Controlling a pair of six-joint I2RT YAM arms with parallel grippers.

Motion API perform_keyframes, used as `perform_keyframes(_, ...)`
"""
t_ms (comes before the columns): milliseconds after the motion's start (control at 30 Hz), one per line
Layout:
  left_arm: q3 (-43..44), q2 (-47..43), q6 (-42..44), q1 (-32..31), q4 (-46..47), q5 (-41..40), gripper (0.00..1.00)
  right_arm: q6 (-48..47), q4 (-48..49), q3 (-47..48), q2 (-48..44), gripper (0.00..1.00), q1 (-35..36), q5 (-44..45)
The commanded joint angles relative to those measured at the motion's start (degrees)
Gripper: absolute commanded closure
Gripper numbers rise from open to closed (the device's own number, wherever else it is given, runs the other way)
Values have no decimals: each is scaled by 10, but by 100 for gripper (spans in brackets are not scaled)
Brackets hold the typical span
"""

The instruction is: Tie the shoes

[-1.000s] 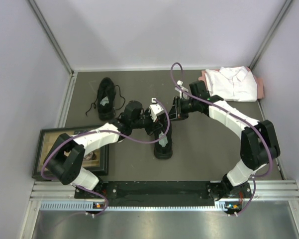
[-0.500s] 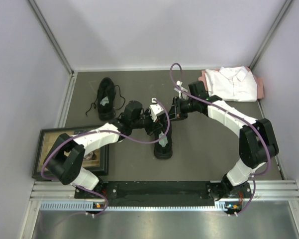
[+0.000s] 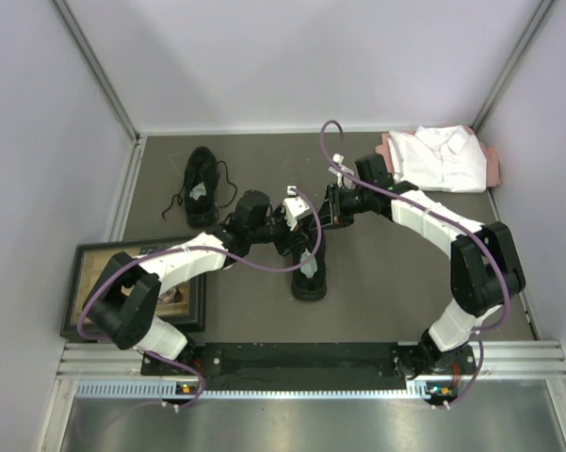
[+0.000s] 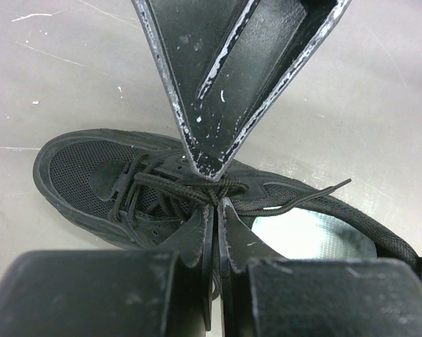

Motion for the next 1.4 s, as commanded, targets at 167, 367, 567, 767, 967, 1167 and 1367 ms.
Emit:
perform_keyframes(167,0,0,8,2,31,9,98,4,23,-7,7,82,10,-16)
perform_keyframes(367,1,0,5,2,27,8,96,6,26,-6,5,94,10,-17)
perform_keyframes(567,-2,-29,1,11,-3,4,75,-2,22,-11,-6,100,11,-6)
perform_keyframes(767,-16,-105,-7,55,-62,51,52,-12,22,-21,-16,100,11,2)
perform_keyframes(967,-5,-130,28,100,-122,116,40,-23,15,-18,-23,100,10,7)
perform_keyframes(1167,90,-52,117,119,-212,195,29,-31,8,-14,-30,100,11,9)
perform_keyframes(1367,86,23,-104,132,-40,267,27,-35,6,-13,-37,100,16,14)
